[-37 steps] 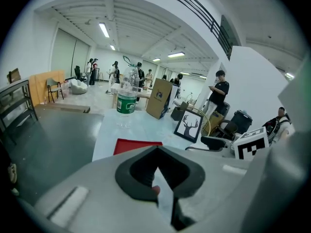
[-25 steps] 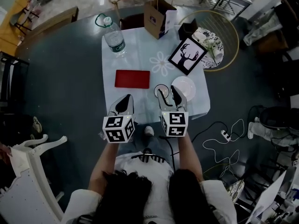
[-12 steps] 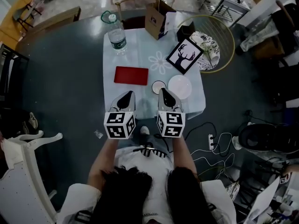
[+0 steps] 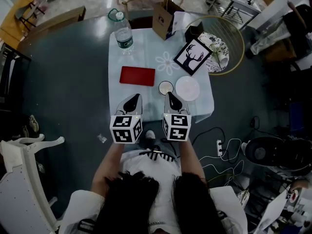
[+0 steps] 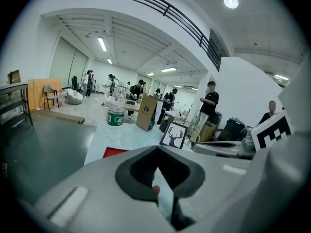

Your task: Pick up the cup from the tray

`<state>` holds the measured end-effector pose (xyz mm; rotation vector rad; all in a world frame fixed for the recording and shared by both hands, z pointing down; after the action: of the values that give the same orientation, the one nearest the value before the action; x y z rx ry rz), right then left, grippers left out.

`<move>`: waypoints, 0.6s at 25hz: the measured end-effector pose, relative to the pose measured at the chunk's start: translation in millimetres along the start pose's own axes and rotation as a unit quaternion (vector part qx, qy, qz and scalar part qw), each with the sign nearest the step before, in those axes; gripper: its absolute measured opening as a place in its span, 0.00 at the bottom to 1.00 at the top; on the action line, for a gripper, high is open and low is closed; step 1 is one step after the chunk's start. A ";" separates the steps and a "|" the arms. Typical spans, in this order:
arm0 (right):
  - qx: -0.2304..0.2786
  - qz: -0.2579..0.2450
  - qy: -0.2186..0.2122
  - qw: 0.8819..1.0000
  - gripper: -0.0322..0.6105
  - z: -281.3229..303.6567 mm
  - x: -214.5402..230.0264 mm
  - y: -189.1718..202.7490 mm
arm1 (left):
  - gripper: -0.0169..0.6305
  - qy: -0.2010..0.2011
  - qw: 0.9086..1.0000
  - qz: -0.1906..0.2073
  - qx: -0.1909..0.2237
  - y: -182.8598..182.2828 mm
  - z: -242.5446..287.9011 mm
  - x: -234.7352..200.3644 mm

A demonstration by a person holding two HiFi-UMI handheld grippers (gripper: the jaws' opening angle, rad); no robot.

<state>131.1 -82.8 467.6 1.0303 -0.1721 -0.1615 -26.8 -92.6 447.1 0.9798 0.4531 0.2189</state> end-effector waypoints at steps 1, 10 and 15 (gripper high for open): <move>-0.001 0.000 -0.002 1.000 0.09 -0.7 -1.5 0.0 | 0.03 0.001 1.000 0.000 0.000 0.4 -0.7 0.5; -0.001 -0.009 -0.011 1.000 0.09 -3.9 -6.5 1.9 | 0.03 0.003 1.000 0.003 -0.003 3.4 -0.8 2.4; -0.004 -0.028 -0.009 1.000 0.09 -7.0 -11.4 3.5 | 0.03 0.006 1.000 -0.015 -0.003 5.7 -3.9 2.6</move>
<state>121.7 -72.7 466.3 1.0265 -0.1579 -0.2228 -26.2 -85.6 449.3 0.9660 0.4770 0.1993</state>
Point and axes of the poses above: the fingertips, and each gripper's own axes: z forward along the fingers, x to its right, y out of its underside, the point moved 5 cm from there along -z, backward along the fingers, and after that the axes turned 3 degrees about -y, right-handed, at the moved point
